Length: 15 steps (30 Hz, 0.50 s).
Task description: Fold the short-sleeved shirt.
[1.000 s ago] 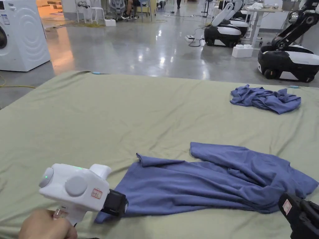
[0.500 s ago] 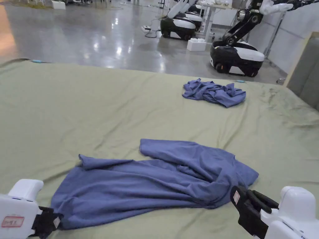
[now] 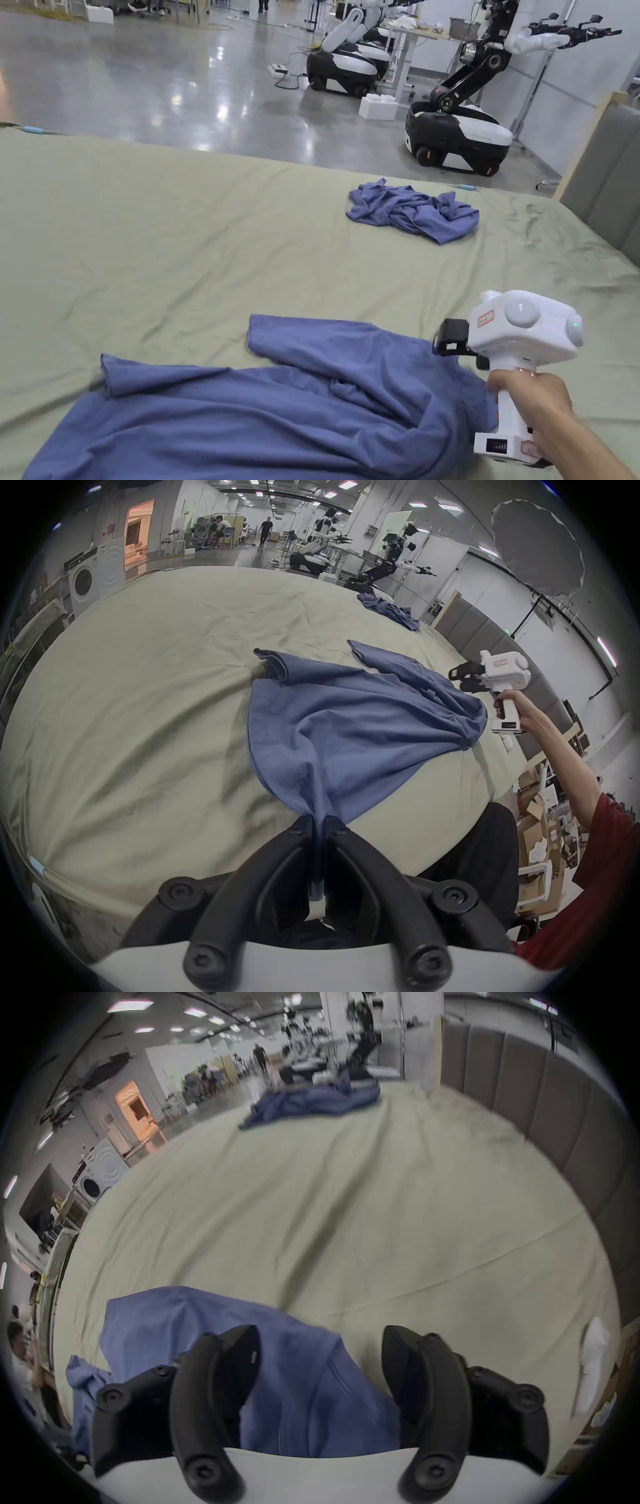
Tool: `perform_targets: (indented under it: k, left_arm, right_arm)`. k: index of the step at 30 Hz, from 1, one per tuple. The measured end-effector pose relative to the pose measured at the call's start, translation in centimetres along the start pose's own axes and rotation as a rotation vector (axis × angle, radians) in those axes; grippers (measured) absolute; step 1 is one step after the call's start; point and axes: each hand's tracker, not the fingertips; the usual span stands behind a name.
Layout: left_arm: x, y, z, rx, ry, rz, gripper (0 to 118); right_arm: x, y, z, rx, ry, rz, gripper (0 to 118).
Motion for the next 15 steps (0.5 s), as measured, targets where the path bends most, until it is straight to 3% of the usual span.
perform_targets:
  k: [2,5,6,7,9,12,15]
  left_arm:
    - [-0.2,0.2,-0.1,-0.003,-0.003,0.016,6]
    - [-0.8,0.5,-0.2,-0.003,-0.007,0.034,6]
    - [-0.9,0.6,-0.3,-0.007,-0.005,0.04,6]
    - [-1.1,0.6,-0.3,-0.007,-0.005,0.043,6]
    - [-1.3,0.6,-0.2,0.001,-0.023,0.063,6]
    - [-1.5,0.7,0.6,0.034,-0.049,0.069,6]
    - [-2.2,1.3,2.3,0.105,-0.103,0.114,6]
  right_arm:
    - [-0.8,0.1,-1.7,-0.04,0.045,0.018,72]
    - [-2.1,-0.5,-1.9,-0.019,-0.033,0.151,69]
    - [-2.1,-0.3,-1.7,-0.023,-0.026,0.134,67]
    - [-2.0,-0.1,-1.5,-0.02,-0.024,0.127,57]
    - [-1.8,-0.1,-0.3,0.01,-0.027,0.136,8]
    - [-1.0,0.2,1.5,0.03,0.028,0.098,7]
    - [-0.2,0.4,5.1,0.149,0.093,0.039,7]
